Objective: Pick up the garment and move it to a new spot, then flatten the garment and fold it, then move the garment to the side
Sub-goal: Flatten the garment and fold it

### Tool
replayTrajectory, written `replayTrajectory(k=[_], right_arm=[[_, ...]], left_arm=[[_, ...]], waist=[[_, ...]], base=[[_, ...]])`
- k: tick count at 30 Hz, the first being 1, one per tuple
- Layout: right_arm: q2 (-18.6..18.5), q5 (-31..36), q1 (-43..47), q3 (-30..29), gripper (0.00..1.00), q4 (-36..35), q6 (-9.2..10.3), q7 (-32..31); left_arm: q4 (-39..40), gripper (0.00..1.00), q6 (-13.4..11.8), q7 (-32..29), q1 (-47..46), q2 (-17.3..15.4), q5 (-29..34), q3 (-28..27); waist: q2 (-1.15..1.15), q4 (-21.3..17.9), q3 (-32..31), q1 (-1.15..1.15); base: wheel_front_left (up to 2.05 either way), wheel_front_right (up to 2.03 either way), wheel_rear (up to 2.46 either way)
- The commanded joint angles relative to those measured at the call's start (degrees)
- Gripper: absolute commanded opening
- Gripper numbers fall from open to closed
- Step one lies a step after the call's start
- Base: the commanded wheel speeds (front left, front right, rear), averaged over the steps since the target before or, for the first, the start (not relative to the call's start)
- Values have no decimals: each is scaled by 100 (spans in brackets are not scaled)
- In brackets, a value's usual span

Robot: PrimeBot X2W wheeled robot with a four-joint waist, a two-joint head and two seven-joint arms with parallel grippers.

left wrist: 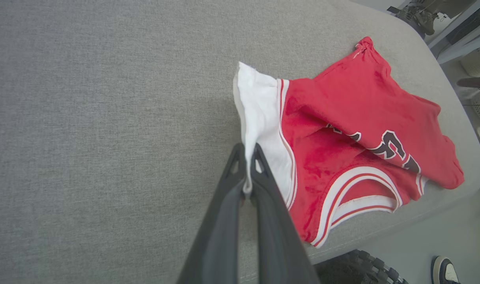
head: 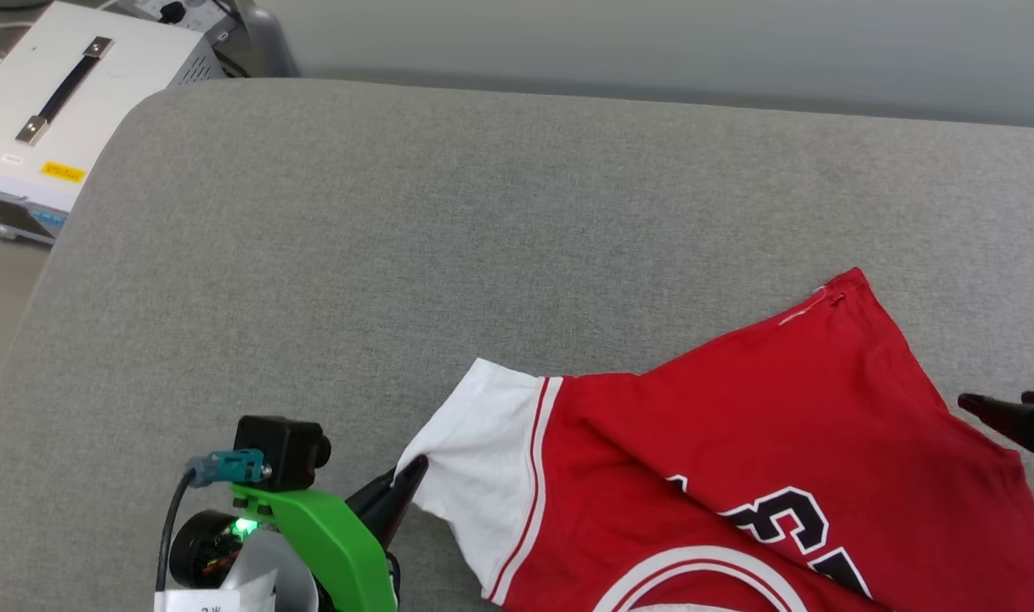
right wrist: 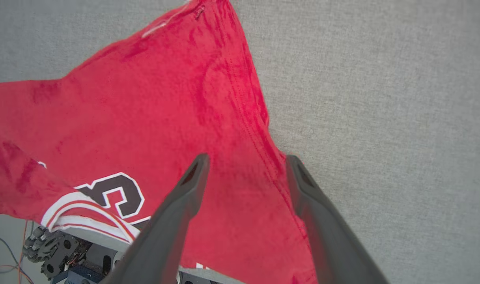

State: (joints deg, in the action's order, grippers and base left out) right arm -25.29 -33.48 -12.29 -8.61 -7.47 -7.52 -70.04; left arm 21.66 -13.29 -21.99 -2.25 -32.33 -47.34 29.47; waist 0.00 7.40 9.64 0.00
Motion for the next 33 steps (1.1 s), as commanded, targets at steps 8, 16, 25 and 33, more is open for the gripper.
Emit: replayTrajectory(k=[8,16,25,33], right_arm=[[-25,409,-1185,418,100,640,3,-235],[-180,680,-1705,534,100,1383,3,2],[-287,833,-1808,649,100,2039,3,208],[-294,682,-1576,779,0,2315,3,149]], left_arm=[[19,0,126,38,-344,120,155,88],[-113,0,257,145,-535,260,178,162],[-257,0,360,216,-642,388,176,262],[-341,0,372,241,-667,410,168,278]], waist=[[0,730,823,0],[0,1078,1180,0],[0,1258,1322,0],[0,1282,1264,0]], base=[[0,0,0],[0,0,0],[0,0,0],[0,0,0]])
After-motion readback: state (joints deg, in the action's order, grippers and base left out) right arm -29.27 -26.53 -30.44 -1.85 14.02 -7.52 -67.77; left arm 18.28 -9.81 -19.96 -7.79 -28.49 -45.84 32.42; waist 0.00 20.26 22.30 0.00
